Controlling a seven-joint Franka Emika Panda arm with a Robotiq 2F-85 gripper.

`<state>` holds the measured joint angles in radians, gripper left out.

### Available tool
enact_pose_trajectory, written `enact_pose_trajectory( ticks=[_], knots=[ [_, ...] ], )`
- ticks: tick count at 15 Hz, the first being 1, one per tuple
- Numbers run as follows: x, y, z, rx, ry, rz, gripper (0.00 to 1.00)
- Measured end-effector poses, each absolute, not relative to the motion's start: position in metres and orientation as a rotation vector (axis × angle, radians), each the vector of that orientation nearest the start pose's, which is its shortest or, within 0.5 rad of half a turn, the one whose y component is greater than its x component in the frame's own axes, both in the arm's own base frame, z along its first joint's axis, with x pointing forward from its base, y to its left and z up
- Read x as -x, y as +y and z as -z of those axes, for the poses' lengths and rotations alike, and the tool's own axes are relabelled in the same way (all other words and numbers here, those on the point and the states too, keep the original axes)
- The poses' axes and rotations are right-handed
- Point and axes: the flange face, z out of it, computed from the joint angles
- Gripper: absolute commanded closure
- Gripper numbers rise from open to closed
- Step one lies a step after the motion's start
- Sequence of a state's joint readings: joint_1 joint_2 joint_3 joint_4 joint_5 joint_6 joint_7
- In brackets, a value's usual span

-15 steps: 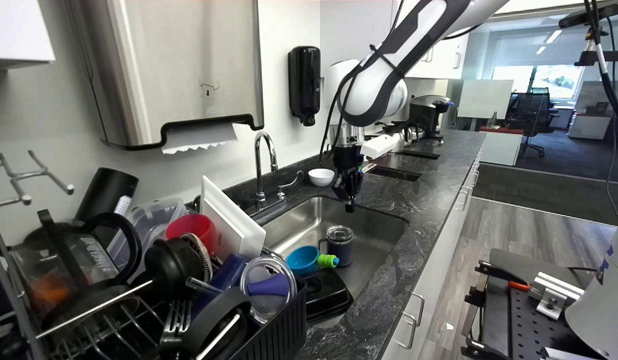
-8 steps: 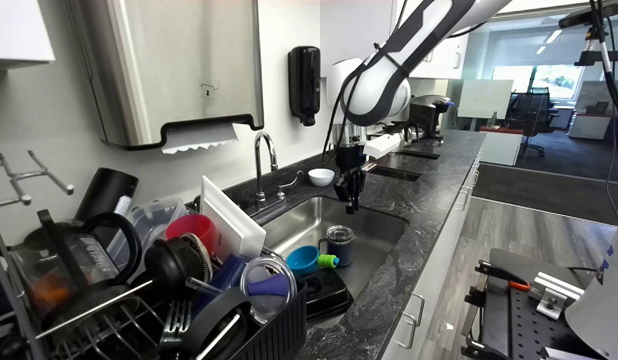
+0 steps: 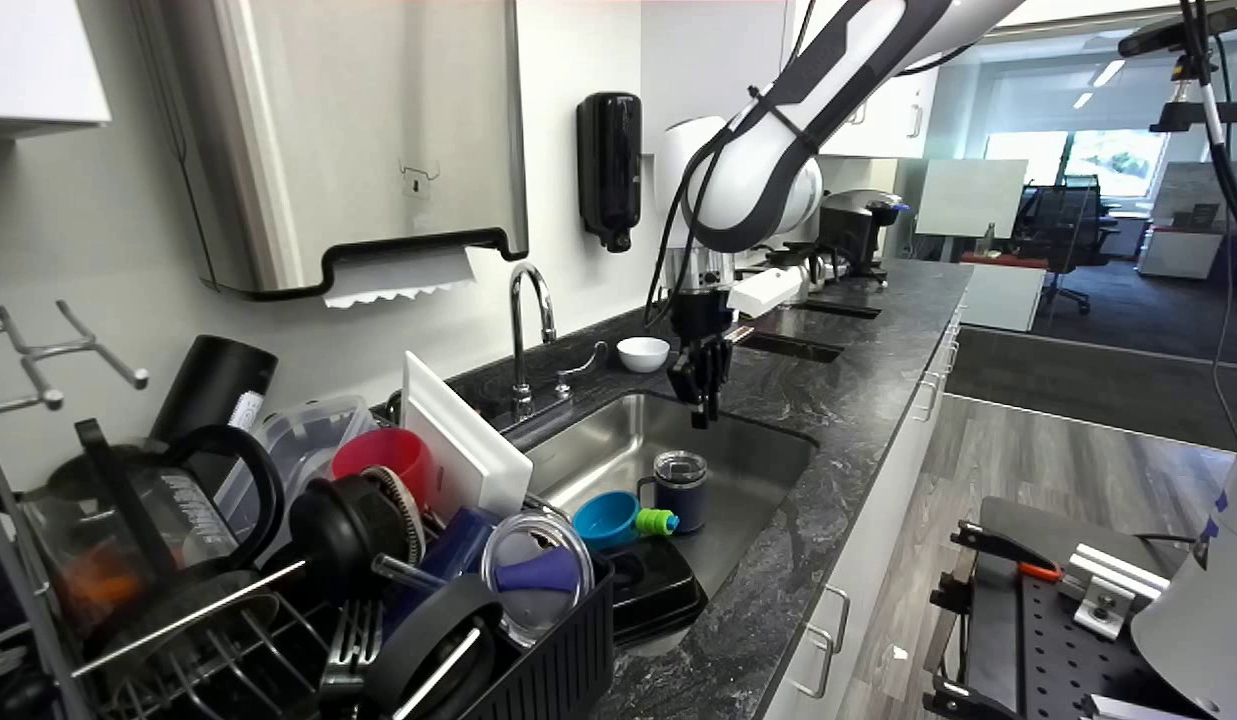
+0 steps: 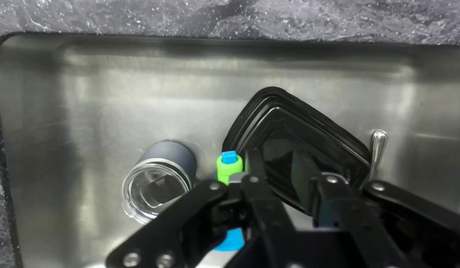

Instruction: Place the silver lid on the right on top of the dark blue thermos in the sink

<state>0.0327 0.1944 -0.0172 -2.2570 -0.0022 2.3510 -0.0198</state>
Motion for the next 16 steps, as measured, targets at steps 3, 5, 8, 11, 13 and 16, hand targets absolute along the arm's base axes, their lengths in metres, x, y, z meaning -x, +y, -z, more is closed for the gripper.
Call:
enact_pose_trajectory(
  ticks=[3, 5, 8, 11, 13, 16],
  knots=[
    [-0.529, 0.007, -0.271, 3.141, -0.081, -0.143, 0.22],
    [-0.533, 0.006, -0.274, 3.141, -0.094, -0.128, 0.08],
    [-0.545, 0.002, -0.288, 3.144, -0.101, -0.079, 0.00],
    [-0.560, 0.000, -0.306, 3.156, -0.111, -0.012, 0.00],
    [-0.565, 0.000, -0.314, 3.164, -0.123, 0.010, 0.00],
    [-0.565, -0.006, -0.319, 3.178, -0.163, -0.029, 0.00]
  ],
)
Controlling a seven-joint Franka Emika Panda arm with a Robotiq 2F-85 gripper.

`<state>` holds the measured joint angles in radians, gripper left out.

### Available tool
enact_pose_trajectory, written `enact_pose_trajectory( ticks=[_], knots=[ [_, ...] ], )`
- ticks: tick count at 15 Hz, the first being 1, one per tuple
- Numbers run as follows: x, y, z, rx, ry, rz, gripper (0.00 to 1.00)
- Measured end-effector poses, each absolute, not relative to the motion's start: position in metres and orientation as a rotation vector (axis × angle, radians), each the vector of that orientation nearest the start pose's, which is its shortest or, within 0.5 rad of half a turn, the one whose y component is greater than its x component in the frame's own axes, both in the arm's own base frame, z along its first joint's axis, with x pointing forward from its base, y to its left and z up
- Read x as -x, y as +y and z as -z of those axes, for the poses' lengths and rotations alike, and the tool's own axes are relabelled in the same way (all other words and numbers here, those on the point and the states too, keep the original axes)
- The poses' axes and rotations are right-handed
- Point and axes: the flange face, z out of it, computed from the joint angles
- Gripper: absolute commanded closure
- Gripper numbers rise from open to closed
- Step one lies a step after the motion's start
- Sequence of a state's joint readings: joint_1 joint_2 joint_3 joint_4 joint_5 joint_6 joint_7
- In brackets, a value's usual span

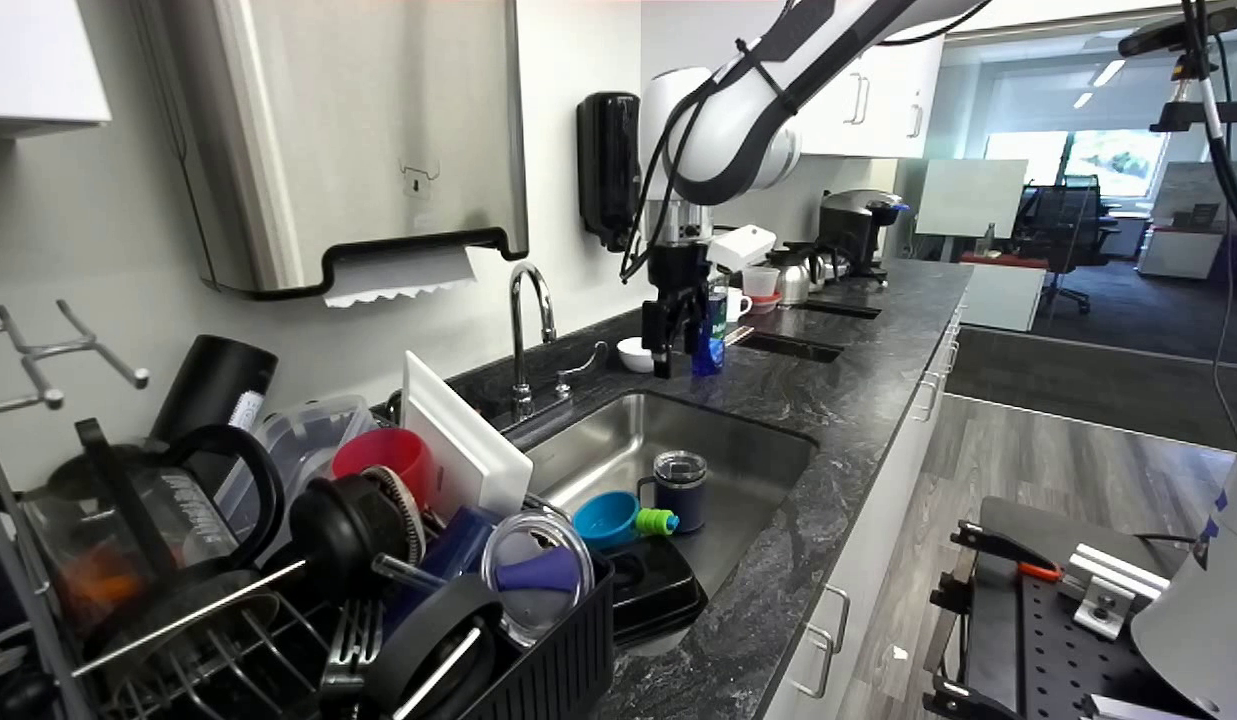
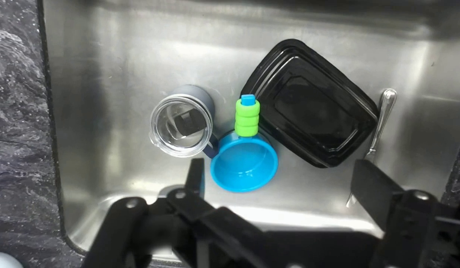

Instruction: Place the silver lid on the right on top of the dark blue thermos in the sink

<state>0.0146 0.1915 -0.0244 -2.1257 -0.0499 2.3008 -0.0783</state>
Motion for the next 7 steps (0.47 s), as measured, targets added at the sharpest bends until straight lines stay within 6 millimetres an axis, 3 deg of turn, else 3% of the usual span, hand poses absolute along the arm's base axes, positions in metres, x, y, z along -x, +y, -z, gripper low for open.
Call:
enact_pose_trajectory(
  ticks=[2, 6, 7],
  knots=[
    [-0.561, -0.022, -0.323, 3.195, -0.236, -0.072, 0.00],
    [-0.539, -0.075, -0.343, 3.230, -0.362, -0.155, 0.00],
    [-0.536, -0.078, -0.345, 3.229, -0.369, -0.156, 0.00]
  ],
)
